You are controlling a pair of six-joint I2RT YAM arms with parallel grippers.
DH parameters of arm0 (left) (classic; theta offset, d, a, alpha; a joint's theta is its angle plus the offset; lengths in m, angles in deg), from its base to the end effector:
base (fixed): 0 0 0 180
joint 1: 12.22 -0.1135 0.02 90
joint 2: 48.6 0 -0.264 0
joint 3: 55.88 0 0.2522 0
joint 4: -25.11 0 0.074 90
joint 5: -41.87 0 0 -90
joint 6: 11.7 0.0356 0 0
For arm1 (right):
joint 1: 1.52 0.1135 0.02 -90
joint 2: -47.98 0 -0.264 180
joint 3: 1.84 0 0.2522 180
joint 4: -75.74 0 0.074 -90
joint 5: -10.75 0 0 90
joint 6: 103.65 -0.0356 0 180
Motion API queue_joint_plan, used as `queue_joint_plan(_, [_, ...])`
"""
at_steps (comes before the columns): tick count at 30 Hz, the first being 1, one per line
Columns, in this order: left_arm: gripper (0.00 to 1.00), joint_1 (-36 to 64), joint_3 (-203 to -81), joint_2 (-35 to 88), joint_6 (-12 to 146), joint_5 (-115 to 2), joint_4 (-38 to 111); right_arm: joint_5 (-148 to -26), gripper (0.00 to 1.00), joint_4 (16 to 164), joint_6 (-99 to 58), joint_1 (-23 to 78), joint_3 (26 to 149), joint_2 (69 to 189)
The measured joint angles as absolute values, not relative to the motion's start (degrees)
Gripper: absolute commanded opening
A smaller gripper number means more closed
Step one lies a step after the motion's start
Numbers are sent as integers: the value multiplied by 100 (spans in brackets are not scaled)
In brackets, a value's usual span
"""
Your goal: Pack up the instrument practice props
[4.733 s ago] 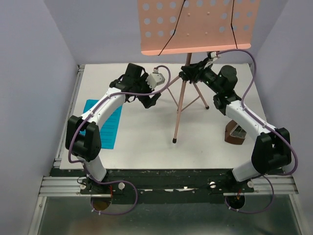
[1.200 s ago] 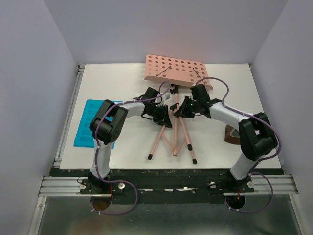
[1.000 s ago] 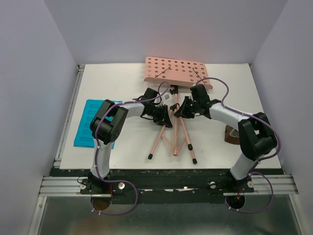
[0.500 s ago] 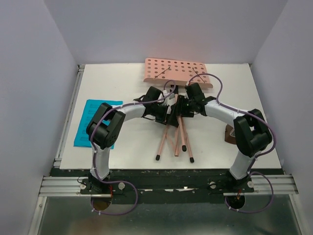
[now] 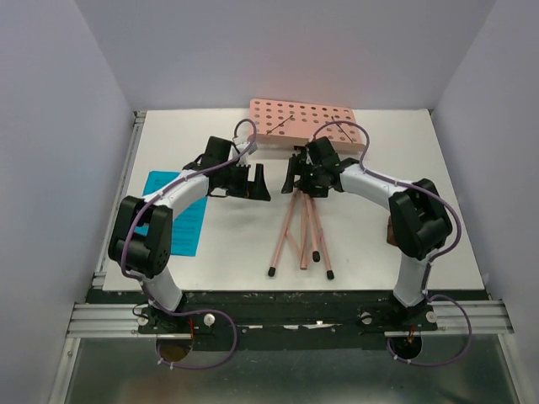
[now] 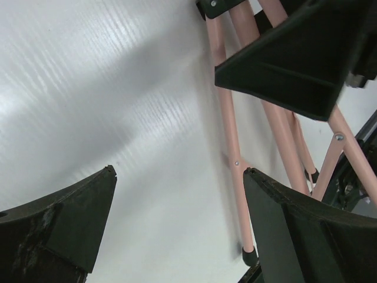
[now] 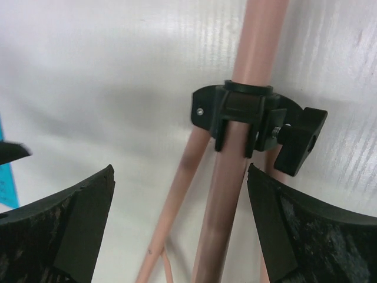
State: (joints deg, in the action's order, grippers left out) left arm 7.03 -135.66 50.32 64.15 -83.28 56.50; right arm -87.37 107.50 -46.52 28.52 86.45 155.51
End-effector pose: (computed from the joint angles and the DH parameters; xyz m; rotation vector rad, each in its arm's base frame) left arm 0.3376 -0.1396 0.2120 0.3908 2.4581 -1.0052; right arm 0.3493 0.2078 0.1972 -0.0011 2.5619 0.6283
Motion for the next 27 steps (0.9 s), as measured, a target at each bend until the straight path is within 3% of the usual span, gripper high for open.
queue_joint_plan(25, [99, 454, -13265, 4807, 6305, -8119, 5628, -7674, 99, 12083, -4206, 3097, 9252, 15761])
queue_joint_plan(27, [99, 451, -13265, 4807, 6305, -8119, 5613, -7637, 87, 12057, -4156, 3110, 9346, 16032])
